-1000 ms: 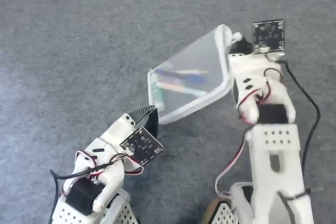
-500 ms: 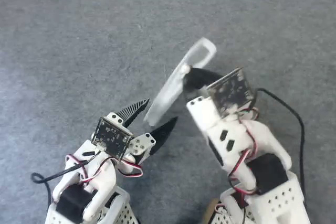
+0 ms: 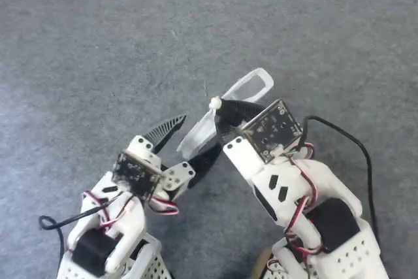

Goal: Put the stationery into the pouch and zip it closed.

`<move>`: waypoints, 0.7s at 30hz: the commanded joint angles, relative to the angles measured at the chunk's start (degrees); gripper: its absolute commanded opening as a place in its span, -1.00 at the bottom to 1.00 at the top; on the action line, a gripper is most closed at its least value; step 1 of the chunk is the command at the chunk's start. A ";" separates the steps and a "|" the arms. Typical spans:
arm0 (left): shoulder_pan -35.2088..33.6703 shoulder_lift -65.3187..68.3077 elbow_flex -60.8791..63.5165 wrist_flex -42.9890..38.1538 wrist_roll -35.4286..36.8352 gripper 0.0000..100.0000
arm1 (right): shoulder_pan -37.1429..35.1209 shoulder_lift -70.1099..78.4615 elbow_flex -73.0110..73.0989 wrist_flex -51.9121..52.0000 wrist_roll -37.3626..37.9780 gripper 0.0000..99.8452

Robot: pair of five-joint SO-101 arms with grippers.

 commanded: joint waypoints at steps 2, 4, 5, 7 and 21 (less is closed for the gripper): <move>-0.18 -0.09 4.79 -8.35 -2.20 -0.47 | -0.66 -1.01 -3.43 3.56 2.46 -0.99; 0.18 -0.09 7.16 -10.55 -2.99 -0.51 | -0.66 -1.01 -3.78 4.09 2.55 -0.99; 0.18 -0.09 8.04 -11.78 -3.25 -0.56 | -0.66 -1.01 -3.78 4.26 2.55 -0.99; 0.26 -0.09 9.10 -14.59 -3.08 -0.67 | -0.57 -0.92 -3.78 4.26 2.55 -0.99; -4.92 -0.44 2.24 -4.84 -11.34 -0.98 | 8.66 -0.40 -3.69 1.71 1.58 -0.99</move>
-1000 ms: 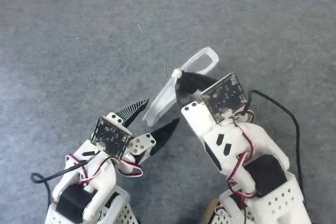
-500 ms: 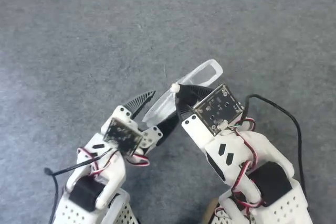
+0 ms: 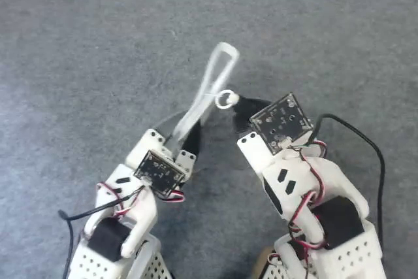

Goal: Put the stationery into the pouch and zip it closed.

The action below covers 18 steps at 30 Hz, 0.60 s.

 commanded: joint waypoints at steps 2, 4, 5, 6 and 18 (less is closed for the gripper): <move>-2.55 -1.32 -8.40 8.18 -2.37 -0.98 | 1.80 -0.22 -2.90 -2.95 -1.76 -0.99; -2.02 -1.32 -8.66 10.55 -3.34 -0.98 | 2.59 -0.13 -2.73 -4.18 -2.99 -0.99; -1.67 -1.32 -8.22 11.08 -3.60 -0.98 | 3.56 -0.13 -2.64 -4.79 -3.08 -0.99; -1.49 -1.32 -7.69 11.25 -3.60 -0.98 | 4.62 -0.04 -2.64 -5.49 -3.60 -0.99; -1.85 -1.32 -4.97 11.52 -3.69 -0.98 | 13.23 5.32 0.09 -16.31 -6.24 -0.99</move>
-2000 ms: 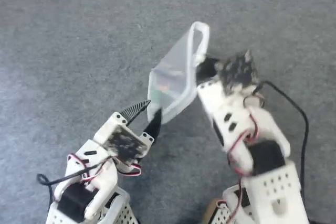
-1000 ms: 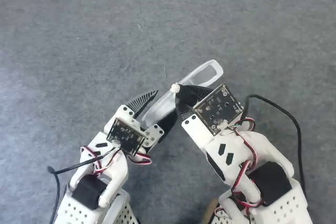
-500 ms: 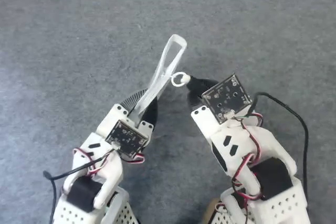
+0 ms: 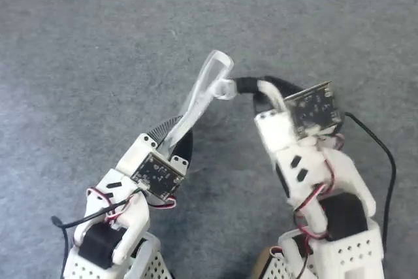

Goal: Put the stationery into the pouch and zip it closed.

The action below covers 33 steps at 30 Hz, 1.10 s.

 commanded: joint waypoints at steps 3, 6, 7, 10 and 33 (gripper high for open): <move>-0.53 -0.44 -0.40 1.05 -0.53 -0.98 | 4.88 9.63 -0.62 -9.45 -0.97 -0.99; -0.53 -0.44 -0.40 1.05 -0.53 -0.98 | 6.02 13.85 -0.70 -12.79 -1.41 -0.99; -0.53 -0.44 -0.40 1.14 -0.53 -0.98 | 6.37 14.73 -0.70 -13.41 -1.93 -0.99; -0.53 -0.44 -0.40 1.14 -0.53 -0.98 | 6.37 15.52 -0.62 -13.41 -0.70 -0.99; -0.26 -0.44 0.13 1.05 -0.35 -0.98 | -17.36 8.92 -0.26 7.78 5.19 -0.53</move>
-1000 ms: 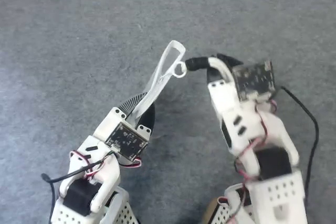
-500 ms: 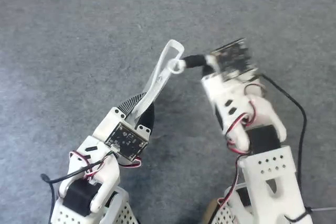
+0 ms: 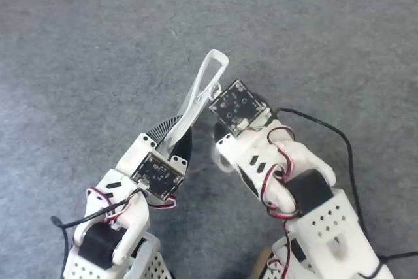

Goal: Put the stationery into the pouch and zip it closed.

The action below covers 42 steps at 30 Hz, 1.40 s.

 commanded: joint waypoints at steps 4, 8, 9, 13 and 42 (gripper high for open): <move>-0.26 -0.44 0.13 0.88 -0.44 -0.98 | -1.19 -2.59 -0.79 -4.97 -3.78 -0.53; -0.26 -0.44 0.13 0.88 -0.44 -0.98 | -1.10 -2.95 3.87 -13.23 -3.69 -0.53; -0.26 -0.44 0.13 0.88 -0.44 -0.98 | -1.10 -2.59 5.36 -15.96 -3.60 -0.54; -0.44 -0.44 0.13 0.88 -0.44 -0.98 | 0.13 -3.30 10.11 -24.04 -3.25 -0.70; -0.18 -0.44 0.22 0.88 -0.44 -0.98 | 3.30 -9.27 12.75 -26.42 -3.60 -0.83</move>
